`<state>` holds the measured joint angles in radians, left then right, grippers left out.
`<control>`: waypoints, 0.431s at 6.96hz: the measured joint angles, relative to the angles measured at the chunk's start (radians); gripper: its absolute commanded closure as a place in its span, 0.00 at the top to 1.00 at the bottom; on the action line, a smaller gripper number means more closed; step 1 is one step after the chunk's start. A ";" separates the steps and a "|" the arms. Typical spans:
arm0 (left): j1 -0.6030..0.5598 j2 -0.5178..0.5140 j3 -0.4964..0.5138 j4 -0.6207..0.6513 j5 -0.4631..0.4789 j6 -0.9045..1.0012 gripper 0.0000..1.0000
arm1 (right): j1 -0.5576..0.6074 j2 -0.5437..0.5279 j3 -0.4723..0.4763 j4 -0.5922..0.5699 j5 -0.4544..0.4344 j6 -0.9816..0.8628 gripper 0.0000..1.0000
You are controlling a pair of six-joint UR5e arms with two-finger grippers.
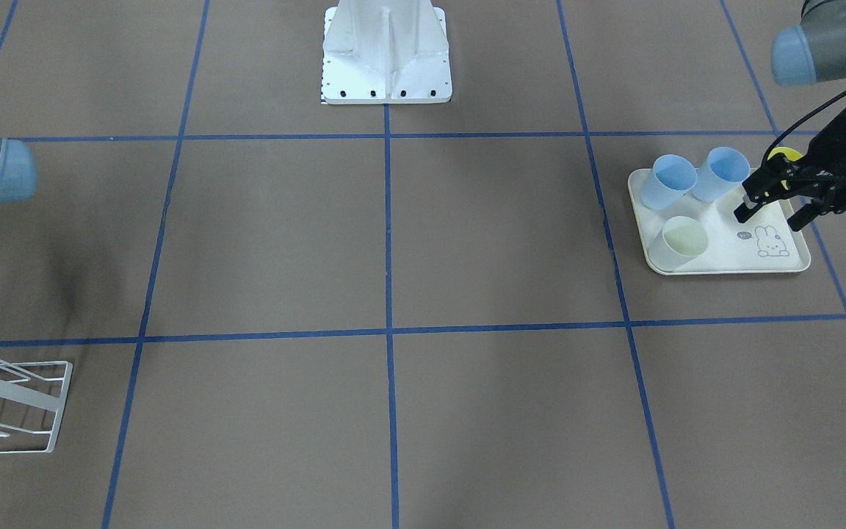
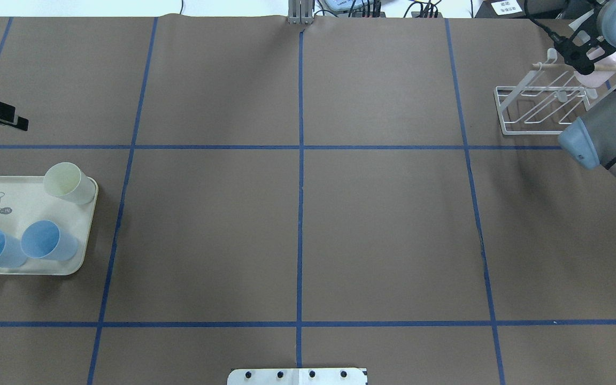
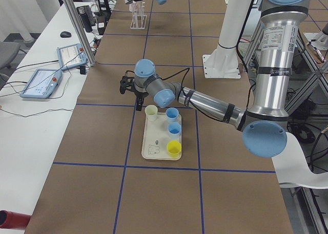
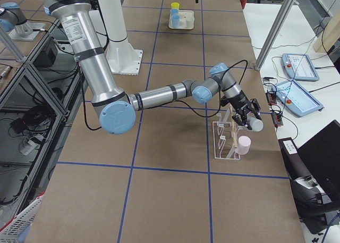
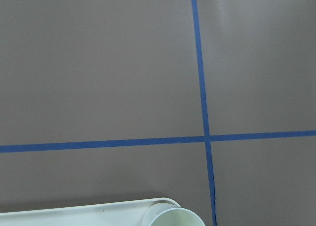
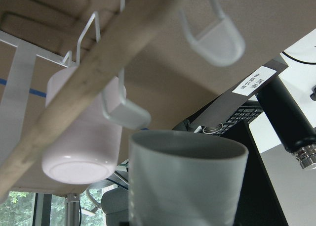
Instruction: Transfer IKEA cup to right arm and place on rack
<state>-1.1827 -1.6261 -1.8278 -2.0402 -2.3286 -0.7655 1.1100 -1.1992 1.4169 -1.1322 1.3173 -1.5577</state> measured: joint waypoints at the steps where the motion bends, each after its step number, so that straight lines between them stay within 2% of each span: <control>1: 0.000 0.000 0.000 0.000 0.000 0.000 1.00 | 0.000 0.000 -0.006 0.016 -0.001 0.001 0.22; 3: 0.001 -0.001 0.001 0.000 0.000 0.000 1.00 | -0.003 -0.007 -0.008 0.024 -0.006 0.008 0.22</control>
<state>-1.1815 -1.6274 -1.8271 -2.0402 -2.3286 -0.7655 1.1072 -1.2063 1.4091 -1.1085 1.3109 -1.5498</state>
